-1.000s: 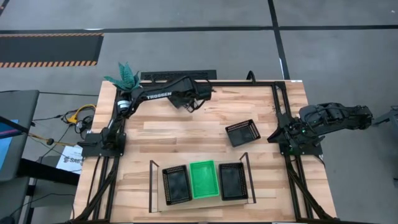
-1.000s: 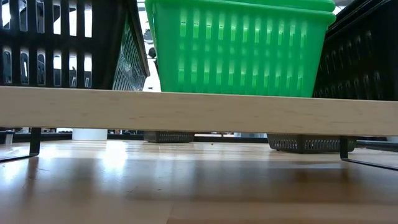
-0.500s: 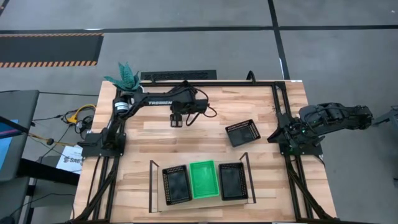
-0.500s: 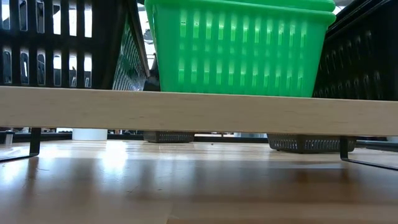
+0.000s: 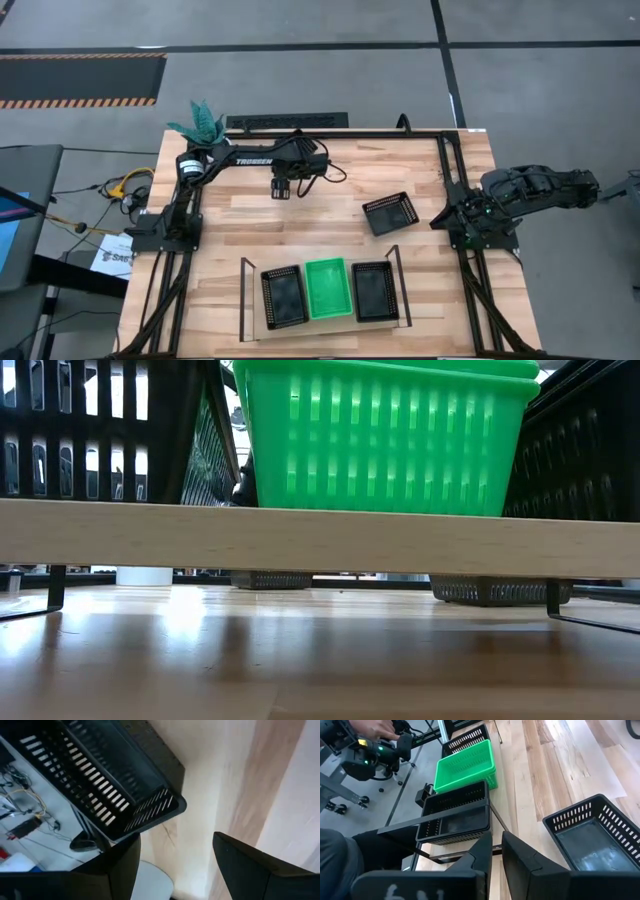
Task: Stack baskets on shelf by color
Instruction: Stack the black bin on the black bin on the shelf
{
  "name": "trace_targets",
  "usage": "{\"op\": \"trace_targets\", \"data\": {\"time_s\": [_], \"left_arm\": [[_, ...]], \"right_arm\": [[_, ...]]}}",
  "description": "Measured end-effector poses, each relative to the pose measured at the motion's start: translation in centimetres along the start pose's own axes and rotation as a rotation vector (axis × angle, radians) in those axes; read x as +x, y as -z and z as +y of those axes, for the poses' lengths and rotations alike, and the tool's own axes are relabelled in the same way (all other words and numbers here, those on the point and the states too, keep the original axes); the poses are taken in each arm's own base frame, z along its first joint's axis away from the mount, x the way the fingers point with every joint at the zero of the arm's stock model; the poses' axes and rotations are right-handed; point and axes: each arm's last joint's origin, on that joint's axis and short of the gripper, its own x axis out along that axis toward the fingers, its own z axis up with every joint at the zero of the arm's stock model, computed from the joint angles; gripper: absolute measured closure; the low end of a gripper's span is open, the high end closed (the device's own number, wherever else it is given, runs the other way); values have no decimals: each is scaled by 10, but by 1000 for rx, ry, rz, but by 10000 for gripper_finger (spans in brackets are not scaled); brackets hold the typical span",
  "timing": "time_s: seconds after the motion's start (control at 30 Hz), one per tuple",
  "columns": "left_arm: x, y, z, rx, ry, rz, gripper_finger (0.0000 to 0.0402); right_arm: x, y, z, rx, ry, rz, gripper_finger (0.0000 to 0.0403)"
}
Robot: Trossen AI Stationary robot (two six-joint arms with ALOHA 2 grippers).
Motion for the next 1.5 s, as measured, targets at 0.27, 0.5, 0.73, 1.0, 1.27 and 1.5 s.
{"op": "trace_targets", "data": {"time_s": [0.27,0.5,0.73,1.0,1.27,1.5], "left_arm": [[-2,-5,5,65,-37,-41,165],[9,-2,13,57,-1,-45,165],[18,-3,5,111,28,-58,192],[21,-5,3,67,59,-81,317],[15,-10,-2,-43,92,-121,393],[-26,-16,-16,-81,79,-164,400]], "right_arm": [[0,0,0,-24,0,0,336],[0,0,0,-24,0,0,336],[0,1,-1,-22,6,15,336],[0,2,-1,-21,7,16,336],[0,2,-1,6,6,16,336],[0,1,-1,6,5,13,336]]}}
